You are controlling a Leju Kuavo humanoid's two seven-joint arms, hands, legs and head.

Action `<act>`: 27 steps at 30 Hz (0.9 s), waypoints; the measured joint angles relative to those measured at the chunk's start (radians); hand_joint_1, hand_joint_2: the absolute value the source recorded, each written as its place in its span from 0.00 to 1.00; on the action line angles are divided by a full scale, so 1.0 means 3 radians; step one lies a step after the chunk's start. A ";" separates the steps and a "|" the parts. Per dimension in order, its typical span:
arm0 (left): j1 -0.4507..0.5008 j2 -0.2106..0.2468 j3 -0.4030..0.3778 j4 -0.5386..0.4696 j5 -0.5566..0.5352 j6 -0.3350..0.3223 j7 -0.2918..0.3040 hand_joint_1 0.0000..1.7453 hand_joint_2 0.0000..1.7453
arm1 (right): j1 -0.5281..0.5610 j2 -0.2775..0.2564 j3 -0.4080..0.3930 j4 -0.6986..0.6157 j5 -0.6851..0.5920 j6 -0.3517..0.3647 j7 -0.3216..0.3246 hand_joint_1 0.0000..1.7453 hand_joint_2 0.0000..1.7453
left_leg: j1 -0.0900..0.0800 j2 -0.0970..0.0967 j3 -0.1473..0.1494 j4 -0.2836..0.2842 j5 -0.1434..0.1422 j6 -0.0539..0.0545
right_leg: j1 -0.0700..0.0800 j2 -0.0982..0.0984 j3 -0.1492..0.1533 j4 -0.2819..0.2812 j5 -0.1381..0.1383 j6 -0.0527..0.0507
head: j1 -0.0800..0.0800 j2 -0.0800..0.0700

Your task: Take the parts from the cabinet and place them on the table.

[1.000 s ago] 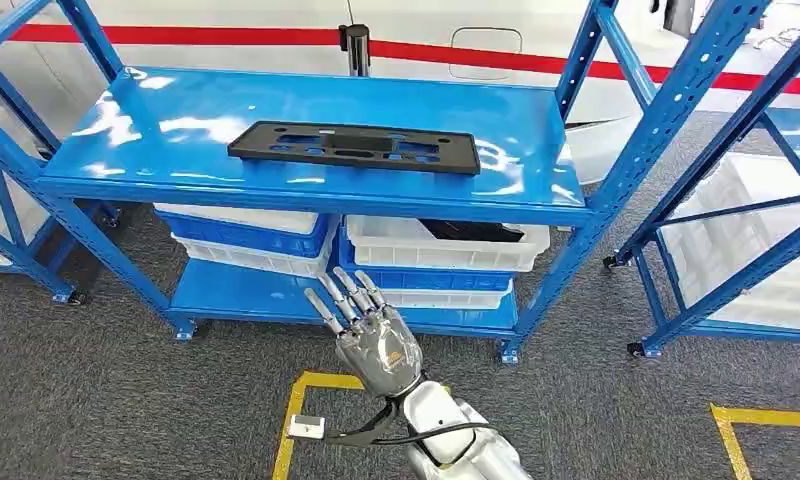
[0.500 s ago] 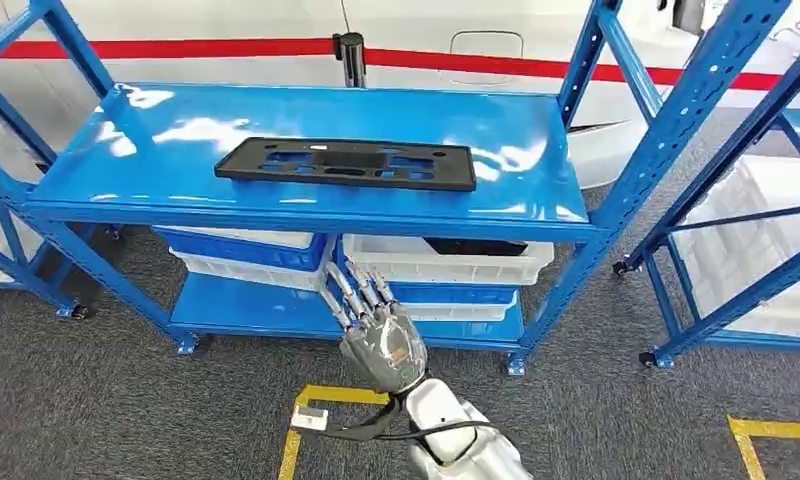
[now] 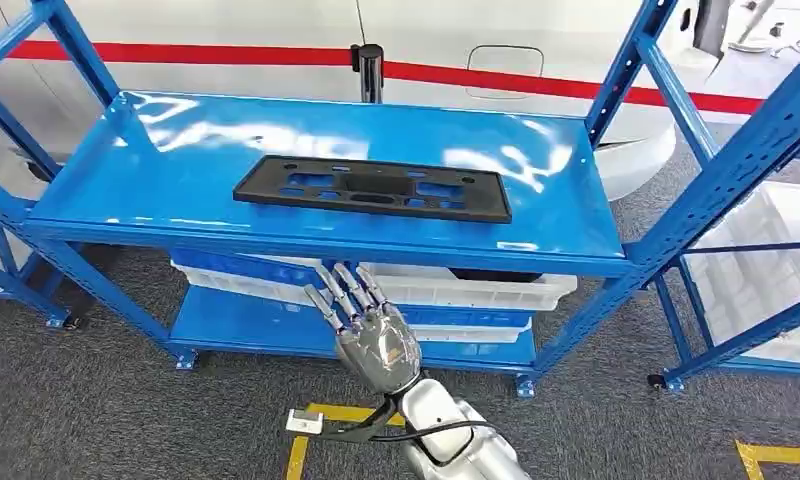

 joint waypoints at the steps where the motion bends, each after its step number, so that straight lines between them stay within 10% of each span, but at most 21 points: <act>1: 0.0001 0.0000 0.0000 0.0000 -0.0001 0.0000 0.0000 0.00 0.00 | 0.0013 -0.0011 -0.0004 0.0000 0.0006 0.0000 0.0015 0.00 1.00 | -0.0007 -0.0001 0.0022 0.0000 -0.0027 0.0014 | 0.0002 0.0000 -0.0192 0.0253 -0.0088 -0.0018 | 0.0004 -0.0001; 4: 0.0008 0.0000 0.0000 0.0001 -0.0013 0.0001 0.0003 0.00 0.00 | 0.0038 -0.0041 -0.0010 0.0001 0.0025 0.0000 0.0097 0.00 1.00 | -0.0034 -0.0020 0.0136 0.0000 -0.0118 0.0024 | 0.0012 0.0000 -0.0399 0.0245 -0.0021 -0.0017 | 0.0004 -0.0001; 7: 0.0014 -0.0006 0.0000 0.0004 -0.0039 0.0001 0.0006 0.00 0.00 | 0.0036 -0.0058 -0.0028 0.0001 0.0034 0.0001 0.0193 0.00 1.00 | -0.0050 -0.0030 0.0228 -0.0010 -0.0226 0.0010 | 0.0042 -0.0010 -0.0209 -0.0533 0.0518 0.0032 | 0.0005 -0.0001; 10: 0.0007 -0.0011 0.0000 0.0011 -0.0052 0.0000 0.0023 0.00 0.00 | 0.0032 -0.0090 -0.0025 0.0008 0.0036 0.0000 0.0346 0.00 1.00 | -0.0059 -0.0046 0.0375 0.0033 -0.0284 -0.0064 | 0.0090 -0.0006 -0.0119 -0.0573 0.0509 -0.0092 | 0.0005 -0.0001; 12: 0.0011 -0.0010 0.0000 0.0013 -0.0056 -0.0001 0.0032 0.00 0.00 | 0.0008 -0.0099 -0.0025 0.0008 0.0037 -0.0001 0.0453 0.00 1.00 | -0.0050 -0.0028 0.0348 0.0147 -0.0274 -0.0087 | 0.0024 0.0007 -0.0009 -0.0605 0.0495 -0.0136 | 0.0006 0.0000; 17: 0.0006 -0.0014 0.0004 0.0013 -0.0070 -0.0008 0.0032 0.00 0.00 | -0.0030 -0.0130 0.0020 0.0009 0.0038 -0.0001 0.0678 0.00 1.00 | -0.0004 -0.0007 -0.0261 0.0968 -0.0643 -0.0195 | 0.0020 0.0008 0.0080 -0.0619 0.0393 -0.0226 | -0.0018 -0.0001; 19: 0.0015 -0.0013 0.0014 0.0013 -0.0070 -0.0006 0.0032 0.00 0.00 | -0.0031 -0.0149 0.0042 0.0009 0.0038 0.0000 0.0734 0.00 1.00 | 0.0021 0.0002 -0.0351 0.0829 -0.0479 -0.0210 | 0.0013 0.0028 0.0131 -0.0618 0.0344 -0.0203 | -0.0018 -0.0001; 22: 0.0015 -0.0013 0.0034 0.0013 -0.0070 -0.0006 0.0031 0.00 0.00 | -0.0040 -0.0161 0.0057 0.0009 0.0038 -0.0001 0.0773 0.00 1.00 | 0.0037 0.0014 -0.0168 0.0103 0.0120 -0.0208 | 0.0005 0.0029 0.0235 -0.0620 0.0265 -0.0161 | -0.0018 -0.0001; 24: 0.0014 -0.0011 0.0045 0.0019 -0.0070 -0.0005 0.0031 0.00 0.00 | -0.0061 -0.0170 0.0058 0.0010 0.0038 -0.0001 0.0783 0.00 1.00 | -0.0005 0.0026 -0.0178 0.0123 -0.0122 -0.0151 | 0.0018 0.0029 0.0244 -0.0640 0.0236 -0.0114 | -0.0022 -0.0001; 27: 0.0034 -0.0011 0.0053 0.0017 -0.0070 0.0005 0.0033 0.00 0.00 | -0.0064 -0.0170 0.0060 0.0009 0.0038 -0.0003 0.0795 0.00 1.00 | -0.0015 0.0006 -0.0093 0.0058 -0.0008 -0.0022 | 0.0050 0.0028 0.0321 -0.0592 0.0234 -0.0027 | -0.0016 -0.0001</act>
